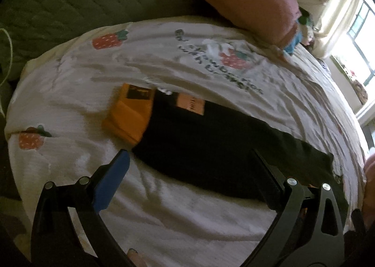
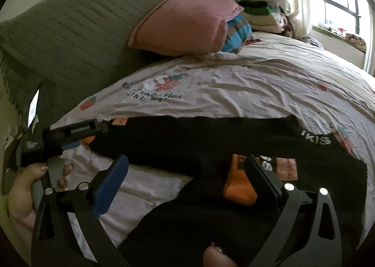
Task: Fold small clothes
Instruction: 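Move the left tool to the other orange sleeve cuff and grasp it, then lift the second sleeve with the left tool toward the shirt body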
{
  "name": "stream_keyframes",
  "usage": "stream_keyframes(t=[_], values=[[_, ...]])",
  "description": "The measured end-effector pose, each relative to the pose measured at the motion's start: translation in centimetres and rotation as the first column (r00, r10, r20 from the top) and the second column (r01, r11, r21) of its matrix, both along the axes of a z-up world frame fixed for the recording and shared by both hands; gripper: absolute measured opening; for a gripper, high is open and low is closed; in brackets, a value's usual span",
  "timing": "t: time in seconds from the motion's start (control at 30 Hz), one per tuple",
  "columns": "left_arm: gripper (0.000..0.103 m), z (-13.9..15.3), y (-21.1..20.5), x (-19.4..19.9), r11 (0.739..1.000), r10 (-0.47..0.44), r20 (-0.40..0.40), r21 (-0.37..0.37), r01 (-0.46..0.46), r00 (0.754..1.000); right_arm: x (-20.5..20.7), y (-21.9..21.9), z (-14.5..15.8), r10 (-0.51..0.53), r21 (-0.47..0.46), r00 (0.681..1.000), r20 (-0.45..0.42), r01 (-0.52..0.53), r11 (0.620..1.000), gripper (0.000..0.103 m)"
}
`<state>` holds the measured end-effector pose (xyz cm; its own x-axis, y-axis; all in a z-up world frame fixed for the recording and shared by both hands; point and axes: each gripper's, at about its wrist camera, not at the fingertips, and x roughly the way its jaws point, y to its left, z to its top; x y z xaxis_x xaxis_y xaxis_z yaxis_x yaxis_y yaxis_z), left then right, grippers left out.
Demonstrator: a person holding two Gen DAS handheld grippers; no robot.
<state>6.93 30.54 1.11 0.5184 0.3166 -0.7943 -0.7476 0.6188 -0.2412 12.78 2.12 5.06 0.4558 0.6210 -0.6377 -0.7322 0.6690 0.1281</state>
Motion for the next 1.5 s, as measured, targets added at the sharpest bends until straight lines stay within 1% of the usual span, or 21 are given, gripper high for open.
stream_keyframes(t=[0.23, 0.4, 0.5, 0.53, 0.57, 0.6, 0.63, 0.7, 0.77, 0.8, 0.83, 0.9, 0.93, 1.0, 1.1, 1.2, 1.3, 1.4, 1.5], values=[[0.093, -1.4, 2.9, -0.3, 0.997, 0.069, -0.049, -0.026, -0.070, 0.996, -0.3, 1.4, -0.9, 0.026, -0.006, 1.000, -0.017, -0.026, 1.000, 0.098], [0.093, -2.9, 4.0, 0.1, 0.995, 0.085, -0.082, -0.050, -0.089, 0.993, -0.1, 2.1, -1.5, 0.041, -0.023, 0.999, -0.025, -0.042, 0.999, 0.098], [0.093, -3.8, 4.6, 0.5, 0.993, 0.080, -0.073, -0.086, -0.086, 0.994, -0.3, 2.6, -1.8, 0.054, -0.034, 0.998, -0.022, -0.055, 0.998, 0.098], [0.090, -4.1, 4.8, 0.6, 0.992, 0.079, -0.071, -0.096, -0.085, 0.994, -0.3, 2.7, -1.9, 0.057, -0.032, 0.998, -0.023, -0.057, 0.998, 0.098], [0.086, -4.2, 4.9, 0.8, 0.992, 0.084, -0.077, -0.084, -0.090, 0.994, -0.4, 2.7, -2.0, 0.056, -0.028, 0.998, -0.028, -0.057, 0.998, 0.098], [0.085, -4.3, 5.0, 0.9, 0.993, 0.087, -0.081, -0.076, -0.093, 0.993, -0.4, 2.7, -2.1, 0.057, -0.025, 0.998, -0.034, -0.057, 0.998, 0.098], [0.081, -4.4, 5.0, 0.9, 0.993, 0.093, -0.083, -0.071, -0.098, 0.992, -0.3, 2.7, -2.2, 0.057, -0.020, 0.998, -0.042, -0.057, 0.998, 0.098], [0.076, -4.3, 5.1, 1.0, 0.993, 0.102, -0.072, -0.057, -0.106, 0.992, -0.3, 2.8, -2.4, 0.058, -0.015, 0.997, -0.055, -0.059, 0.998, 0.098], [0.062, -4.4, 5.4, 1.1, 0.992, 0.117, -0.071, -0.044, -0.120, 0.991, -0.3, 2.8, -2.7, 0.058, -0.018, 0.996, -0.062, -0.059, 0.998, 0.098], [0.057, -4.4, 5.7, 1.0, 0.990, 0.131, -0.068, -0.040, -0.134, 0.989, -0.2, 2.9, -2.9, 0.056, -0.021, 0.996, -0.065, -0.058, 0.998, 0.098], [0.049, -4.3, 5.8, 0.9, 0.989, 0.139, -0.063, -0.040, -0.142, 0.988, -0.2, 2.9, -3.0, 0.055, -0.022, 0.996, -0.068, -0.056, 0.998, 0.098], [0.024, -4.0, 6.1, 0.5, 0.988, 0.141, -0.032, -0.053, -0.143, 0.989, -0.2, 2.9, -3.2, 0.050, -0.021, 0.996, -0.076, -0.051, 0.998, 0.098], [0.008, -3.9, 6.3, 0.4, 0.989, 0.117, 0.021, -0.093, -0.115, 0.993, -0.2, 2.8, -3.3, 0.048, -0.018, 0.996, -0.080, -0.049, 0.999, 0.098], [0.008, -3.4, 6.0, 0.4, 0.991, 0.109, 0.042, -0.084, -0.105, 0.993, -0.2, 2.7, -3.3, 0.042, -0.009, 0.995, -0.088, -0.043, 0.999, 0.098], [0.006, -2.4, 5.4, 0.3, 0.994, 0.077, 0.097, -0.087, -0.069, 0.992, -0.3, 2.3, -3.5, 0.036, -0.001, 0.995, -0.095, -0.037, 0.999, 0.098], [0.006, -1.0, 4.7, -0.1, 0.996, 0.054, 0.153, -0.072, -0.043, 0.987, -0.2, 1.6, -3.8, 0.020, 0.007, 0.994, -0.110, -0.020, 1.000, 0.098], [0.005, 0.3, 4.3, -0.6, 0.998, 0.030, 0.219, -0.063, -0.016, 0.975, 0.1, 0.3, -3.9, -0.006, 0.022, 0.991, -0.131, 0.009, 1.000, 0.098], [0.005, 1.3, 3.6, -0.9, 0.998, 0.004, 0.275, -0.055, 0.011, 0.961, 0.0, -1.4, -3.7, -0.041, 0.034, 0.991, -0.129, 0.046, 0.998, 0.098], [0.005, 2.8, 2.3, -0.7, 0.998, -0.052, 0.313, -0.010, 0.058, 0.948, 0.1, -3.4, -3.6, -0.089, 0.048, 0.988, -0.130, 0.096, 0.994, 0.098]])
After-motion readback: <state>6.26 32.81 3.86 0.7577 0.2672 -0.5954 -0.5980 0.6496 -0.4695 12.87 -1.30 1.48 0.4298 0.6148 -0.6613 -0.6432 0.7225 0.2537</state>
